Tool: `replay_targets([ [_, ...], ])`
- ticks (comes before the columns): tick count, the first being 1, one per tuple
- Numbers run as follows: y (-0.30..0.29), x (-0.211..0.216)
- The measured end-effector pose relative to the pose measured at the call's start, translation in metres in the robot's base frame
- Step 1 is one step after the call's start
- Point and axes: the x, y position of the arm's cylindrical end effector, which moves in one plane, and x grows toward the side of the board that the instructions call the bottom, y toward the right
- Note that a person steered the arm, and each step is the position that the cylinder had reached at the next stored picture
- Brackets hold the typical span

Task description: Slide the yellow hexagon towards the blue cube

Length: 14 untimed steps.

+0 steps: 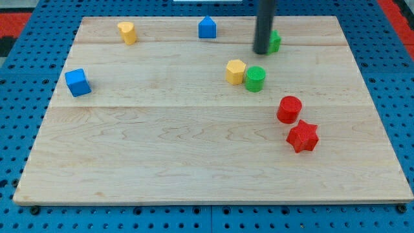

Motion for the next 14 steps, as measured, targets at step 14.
replay_targets([
  [14, 0.047, 0.078],
])
